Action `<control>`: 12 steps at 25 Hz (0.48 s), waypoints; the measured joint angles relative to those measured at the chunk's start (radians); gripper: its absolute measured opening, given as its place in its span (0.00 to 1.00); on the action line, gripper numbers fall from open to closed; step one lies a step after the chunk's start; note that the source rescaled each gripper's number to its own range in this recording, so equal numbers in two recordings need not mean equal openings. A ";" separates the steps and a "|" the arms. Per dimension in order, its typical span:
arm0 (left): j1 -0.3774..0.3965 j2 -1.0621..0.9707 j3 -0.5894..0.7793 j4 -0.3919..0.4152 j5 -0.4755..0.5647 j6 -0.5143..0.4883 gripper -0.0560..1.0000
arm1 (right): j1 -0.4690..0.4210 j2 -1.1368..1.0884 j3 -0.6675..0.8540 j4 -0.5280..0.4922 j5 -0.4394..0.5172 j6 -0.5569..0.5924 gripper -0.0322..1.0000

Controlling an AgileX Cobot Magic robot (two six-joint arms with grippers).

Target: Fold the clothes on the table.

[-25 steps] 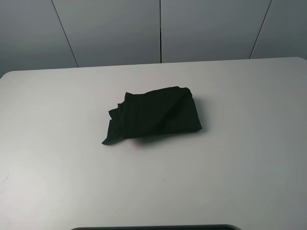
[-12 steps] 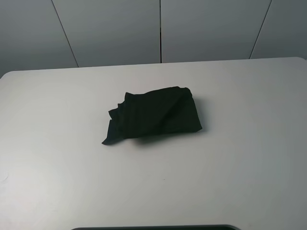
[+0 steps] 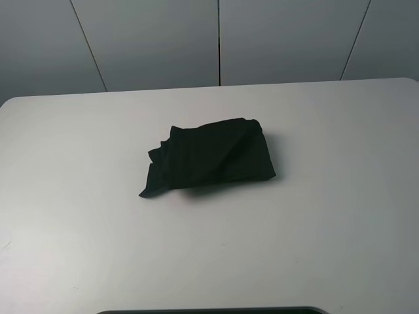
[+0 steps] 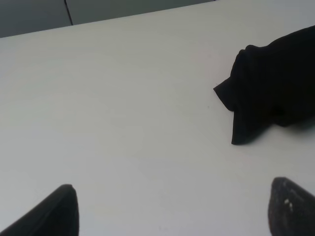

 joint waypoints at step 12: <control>0.005 0.000 0.000 0.000 0.000 0.000 1.00 | -0.101 -0.116 0.002 -0.019 0.000 -0.014 1.00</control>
